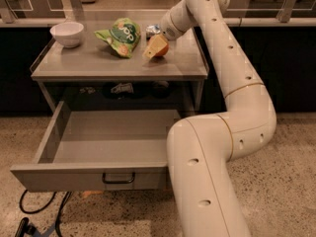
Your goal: Place orange into top drawer
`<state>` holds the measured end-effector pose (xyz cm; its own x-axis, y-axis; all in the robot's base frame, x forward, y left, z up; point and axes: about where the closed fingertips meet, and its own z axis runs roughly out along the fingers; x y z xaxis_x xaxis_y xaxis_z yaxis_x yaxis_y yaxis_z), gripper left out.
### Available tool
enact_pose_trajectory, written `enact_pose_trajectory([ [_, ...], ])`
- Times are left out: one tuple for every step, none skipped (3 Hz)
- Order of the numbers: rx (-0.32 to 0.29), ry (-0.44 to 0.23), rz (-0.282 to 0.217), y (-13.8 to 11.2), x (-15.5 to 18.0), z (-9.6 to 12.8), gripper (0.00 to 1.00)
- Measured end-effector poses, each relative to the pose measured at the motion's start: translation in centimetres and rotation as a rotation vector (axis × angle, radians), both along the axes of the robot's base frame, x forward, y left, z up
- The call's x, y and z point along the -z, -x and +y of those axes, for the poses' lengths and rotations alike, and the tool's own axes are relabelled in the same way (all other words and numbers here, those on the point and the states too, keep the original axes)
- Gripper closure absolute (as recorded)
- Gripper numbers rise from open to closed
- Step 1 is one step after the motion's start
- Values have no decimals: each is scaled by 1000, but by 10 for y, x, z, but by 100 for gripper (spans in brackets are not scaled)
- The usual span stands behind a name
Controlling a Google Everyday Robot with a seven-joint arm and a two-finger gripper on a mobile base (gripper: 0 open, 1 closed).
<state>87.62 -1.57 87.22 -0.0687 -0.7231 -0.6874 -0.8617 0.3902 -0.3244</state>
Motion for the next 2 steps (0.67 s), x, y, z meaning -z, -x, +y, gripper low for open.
enact_pose_trajectory([
  [11,-7,11,6,-3,-18,0],
  [13,-8,12,6,-3,-21,11],
])
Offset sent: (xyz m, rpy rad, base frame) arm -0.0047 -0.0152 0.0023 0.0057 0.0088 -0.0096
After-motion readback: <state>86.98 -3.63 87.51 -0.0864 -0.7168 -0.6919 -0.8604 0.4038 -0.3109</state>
